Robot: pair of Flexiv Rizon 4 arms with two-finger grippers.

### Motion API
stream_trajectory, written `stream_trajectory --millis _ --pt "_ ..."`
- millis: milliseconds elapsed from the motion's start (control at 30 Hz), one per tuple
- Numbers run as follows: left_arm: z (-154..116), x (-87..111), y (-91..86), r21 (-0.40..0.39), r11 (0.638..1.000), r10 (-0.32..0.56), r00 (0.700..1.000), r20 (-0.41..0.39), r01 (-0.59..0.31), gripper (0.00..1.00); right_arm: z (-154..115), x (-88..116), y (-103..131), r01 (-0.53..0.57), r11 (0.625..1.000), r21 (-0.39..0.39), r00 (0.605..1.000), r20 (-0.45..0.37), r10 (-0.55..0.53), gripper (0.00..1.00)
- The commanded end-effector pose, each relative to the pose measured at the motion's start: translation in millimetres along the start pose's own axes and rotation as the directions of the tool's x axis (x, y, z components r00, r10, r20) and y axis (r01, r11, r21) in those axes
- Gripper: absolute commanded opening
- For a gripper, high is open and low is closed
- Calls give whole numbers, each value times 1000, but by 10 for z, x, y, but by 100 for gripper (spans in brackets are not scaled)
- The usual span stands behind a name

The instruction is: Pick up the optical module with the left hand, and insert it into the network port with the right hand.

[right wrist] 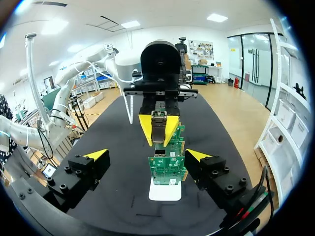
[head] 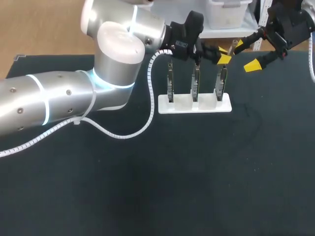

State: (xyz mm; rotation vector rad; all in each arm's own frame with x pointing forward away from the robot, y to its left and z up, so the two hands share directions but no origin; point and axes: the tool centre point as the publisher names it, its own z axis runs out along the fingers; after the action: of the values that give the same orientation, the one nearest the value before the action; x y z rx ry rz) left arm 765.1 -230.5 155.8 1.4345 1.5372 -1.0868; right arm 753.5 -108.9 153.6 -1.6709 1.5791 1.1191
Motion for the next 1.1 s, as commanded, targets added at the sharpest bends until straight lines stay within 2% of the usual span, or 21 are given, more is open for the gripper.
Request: stream_trajectory --millis 33,500,800,1100 --pt "-4 5 -18 2 1000 3 1000 -1 -3 0 5 4 23 2 1000 6 1000 1 -2 100" --pt "-4 5 -18 2 1000 3 1000 -1 -3 0 5 4 23 2 1000 6 1000 1 -2 100" --pt "-4 5 -18 2 1000 3 1000 -1 -3 0 -141 -56 -70 22 994 108 1000 -15 -20 100" --pt "-4 5 -18 2 1000 3 1000 -1 -3 0 -170 -239 -74 39 990 139 999 -35 -34 100"
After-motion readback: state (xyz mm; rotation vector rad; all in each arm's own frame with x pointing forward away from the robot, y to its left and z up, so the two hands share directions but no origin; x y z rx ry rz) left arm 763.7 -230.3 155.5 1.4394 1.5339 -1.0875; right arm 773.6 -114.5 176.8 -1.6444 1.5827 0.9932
